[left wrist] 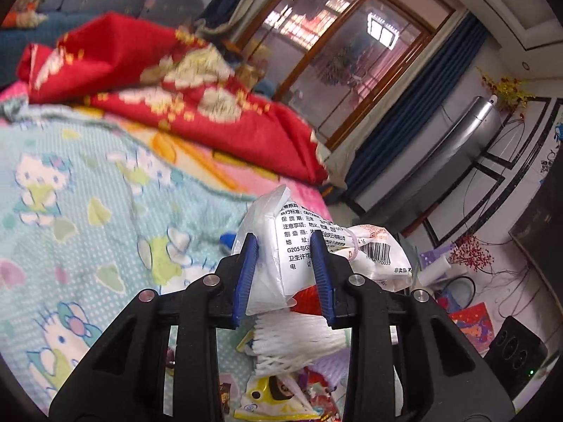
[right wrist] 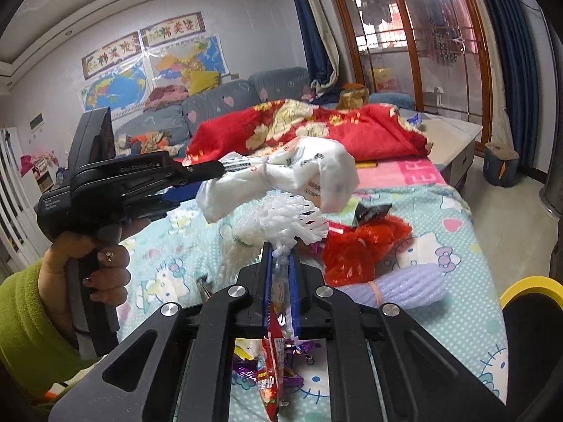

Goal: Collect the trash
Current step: 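Lift both held items and carry them over the yellow-rimmed trash bin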

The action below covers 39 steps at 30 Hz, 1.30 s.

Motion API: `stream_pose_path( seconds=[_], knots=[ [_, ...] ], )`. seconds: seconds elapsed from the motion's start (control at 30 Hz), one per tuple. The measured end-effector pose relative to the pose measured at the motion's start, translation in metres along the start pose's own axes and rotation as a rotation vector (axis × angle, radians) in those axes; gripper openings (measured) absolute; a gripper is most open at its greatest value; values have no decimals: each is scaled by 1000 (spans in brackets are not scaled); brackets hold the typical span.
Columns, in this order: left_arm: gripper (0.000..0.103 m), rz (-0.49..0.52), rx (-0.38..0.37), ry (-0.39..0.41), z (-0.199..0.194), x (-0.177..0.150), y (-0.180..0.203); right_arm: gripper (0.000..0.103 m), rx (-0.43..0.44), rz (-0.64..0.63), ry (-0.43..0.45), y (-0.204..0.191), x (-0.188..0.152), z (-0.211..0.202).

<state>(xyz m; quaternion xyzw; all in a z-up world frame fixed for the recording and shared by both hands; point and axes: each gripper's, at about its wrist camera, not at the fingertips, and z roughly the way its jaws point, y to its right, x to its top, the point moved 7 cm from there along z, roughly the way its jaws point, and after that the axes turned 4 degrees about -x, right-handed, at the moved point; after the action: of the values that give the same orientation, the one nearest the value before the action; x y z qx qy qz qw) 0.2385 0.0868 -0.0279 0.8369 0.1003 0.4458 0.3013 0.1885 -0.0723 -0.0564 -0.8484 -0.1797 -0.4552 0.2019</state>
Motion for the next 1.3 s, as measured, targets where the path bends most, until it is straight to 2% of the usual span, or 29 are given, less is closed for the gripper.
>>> stream_pose_path(
  seconds=[0.3, 0.47, 0.67, 0.9, 1.13, 1.3],
  knots=[
    [24, 36, -23, 65, -17, 16, 36, 9, -101, 30, 75, 28, 16, -31],
    [24, 55, -49, 76, -15, 15, 57, 9, -182, 77, 104, 65, 18, -49],
    [21, 129, -65, 68, -4, 5, 90, 9, -307, 158, 128, 120, 11, -76],
    [16, 169, -93, -10, 25, -21, 121, 9, -427, 245, 151, 179, -6, -107],
    [12, 279, -119, -82, 60, -57, 164, 9, -527, 317, 177, 227, -23, -141],
    [0, 329, -130, -142, 85, -85, 191, 9, -592, 357, 172, 253, -39, -158]
  ],
)
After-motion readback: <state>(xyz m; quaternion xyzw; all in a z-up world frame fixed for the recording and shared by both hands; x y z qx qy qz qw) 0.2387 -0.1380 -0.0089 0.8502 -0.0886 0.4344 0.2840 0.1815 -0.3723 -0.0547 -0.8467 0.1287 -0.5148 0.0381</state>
